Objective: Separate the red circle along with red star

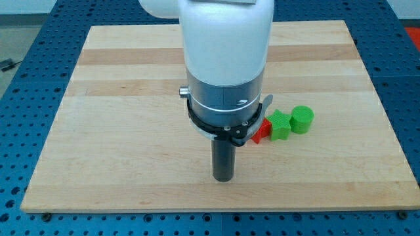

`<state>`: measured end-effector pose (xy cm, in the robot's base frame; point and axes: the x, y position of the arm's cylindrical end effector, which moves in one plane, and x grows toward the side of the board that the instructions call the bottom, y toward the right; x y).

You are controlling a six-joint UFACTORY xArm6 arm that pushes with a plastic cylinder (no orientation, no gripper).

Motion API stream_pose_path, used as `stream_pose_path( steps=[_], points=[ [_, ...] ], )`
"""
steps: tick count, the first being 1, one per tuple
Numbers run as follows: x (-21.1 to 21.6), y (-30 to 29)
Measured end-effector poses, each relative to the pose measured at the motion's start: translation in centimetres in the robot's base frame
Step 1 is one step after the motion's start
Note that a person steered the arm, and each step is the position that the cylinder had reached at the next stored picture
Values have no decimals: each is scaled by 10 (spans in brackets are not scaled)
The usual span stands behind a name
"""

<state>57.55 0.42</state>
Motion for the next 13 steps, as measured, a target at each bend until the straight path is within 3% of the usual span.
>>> stream_pose_path(
  steps=[3,5,8,10,13],
  points=[
    [-10,3],
    [-10,60],
    [-23,78],
    [-57,78],
    [-68,33]
  ],
)
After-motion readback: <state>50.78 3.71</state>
